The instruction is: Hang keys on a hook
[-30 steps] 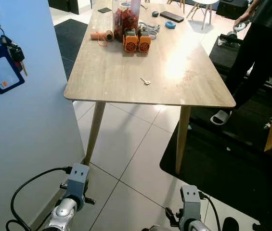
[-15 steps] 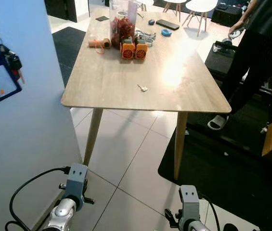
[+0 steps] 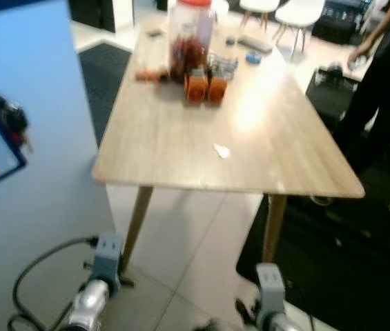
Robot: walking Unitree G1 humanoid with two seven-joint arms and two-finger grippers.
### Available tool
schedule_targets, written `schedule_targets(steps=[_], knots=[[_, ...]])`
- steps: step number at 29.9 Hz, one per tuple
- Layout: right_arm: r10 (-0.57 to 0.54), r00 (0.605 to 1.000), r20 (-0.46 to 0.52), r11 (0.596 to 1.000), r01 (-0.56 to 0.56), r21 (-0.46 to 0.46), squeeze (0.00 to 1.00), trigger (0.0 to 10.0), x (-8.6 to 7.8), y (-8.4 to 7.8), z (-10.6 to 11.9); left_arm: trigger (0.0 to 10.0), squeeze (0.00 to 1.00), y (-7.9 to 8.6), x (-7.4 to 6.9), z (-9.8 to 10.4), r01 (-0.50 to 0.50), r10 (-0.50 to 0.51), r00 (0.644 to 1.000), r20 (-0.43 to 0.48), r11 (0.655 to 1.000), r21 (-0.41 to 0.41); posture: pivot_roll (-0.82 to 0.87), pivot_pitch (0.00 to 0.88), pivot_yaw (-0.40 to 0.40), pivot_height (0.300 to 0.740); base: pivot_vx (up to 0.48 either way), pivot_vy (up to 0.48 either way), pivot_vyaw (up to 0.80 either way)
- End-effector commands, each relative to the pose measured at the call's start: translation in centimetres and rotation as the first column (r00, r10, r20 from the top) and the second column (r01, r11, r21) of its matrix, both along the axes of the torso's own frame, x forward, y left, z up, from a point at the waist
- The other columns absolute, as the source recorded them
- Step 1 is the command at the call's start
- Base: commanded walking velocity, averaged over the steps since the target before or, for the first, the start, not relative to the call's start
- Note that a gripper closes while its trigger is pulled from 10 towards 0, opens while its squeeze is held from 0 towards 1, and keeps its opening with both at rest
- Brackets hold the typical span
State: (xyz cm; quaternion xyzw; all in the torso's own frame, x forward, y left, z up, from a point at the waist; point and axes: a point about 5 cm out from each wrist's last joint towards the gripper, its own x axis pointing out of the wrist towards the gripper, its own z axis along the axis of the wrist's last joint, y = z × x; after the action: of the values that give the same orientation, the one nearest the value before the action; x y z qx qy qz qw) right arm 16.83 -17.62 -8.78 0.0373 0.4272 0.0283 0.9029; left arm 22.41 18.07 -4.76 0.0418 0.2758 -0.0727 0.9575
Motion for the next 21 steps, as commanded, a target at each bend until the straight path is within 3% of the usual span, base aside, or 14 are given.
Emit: schedule_targets(steps=[1, 8, 21], knots=[[-0.006, 1.000, 0.006, 1.000, 0.006, 0.009, 0.00, 10.0, 0.19, 0.26, 0.06, 10.0, 0.00, -0.01, -0.59, -0.40, -0.012, 0.012, 1.000, -0.021, 1.000, -0.010, 0.10, 0.019, -0.064, 0.740, 0.341, 0.000, 0.00], [-0.004, 1.000, 0.003, 1.000, 0.004, 0.010, 0.00, 10.0, 0.13, 0.39, 0.02, 10.0, 0.00, 0.02, -0.75, -0.47, -0.011, 0.011, 1.000, -0.022, 1.000, -0.013, 0.10, 0.025, -0.065, 0.740, 0.307, 0.000, 0.00], [-0.005, 1.000, -0.016, 1.000, 0.005, 0.005, 0.00, 10.0, -0.45, 0.31, -0.24, 10.0, 0.00, -0.20, -1.25, -0.52, 0.036, -0.036, 0.999, 0.000, 0.999, -0.008, 0.10, 0.029, -0.063, 0.740, 0.000, 0.000, 0.00]])
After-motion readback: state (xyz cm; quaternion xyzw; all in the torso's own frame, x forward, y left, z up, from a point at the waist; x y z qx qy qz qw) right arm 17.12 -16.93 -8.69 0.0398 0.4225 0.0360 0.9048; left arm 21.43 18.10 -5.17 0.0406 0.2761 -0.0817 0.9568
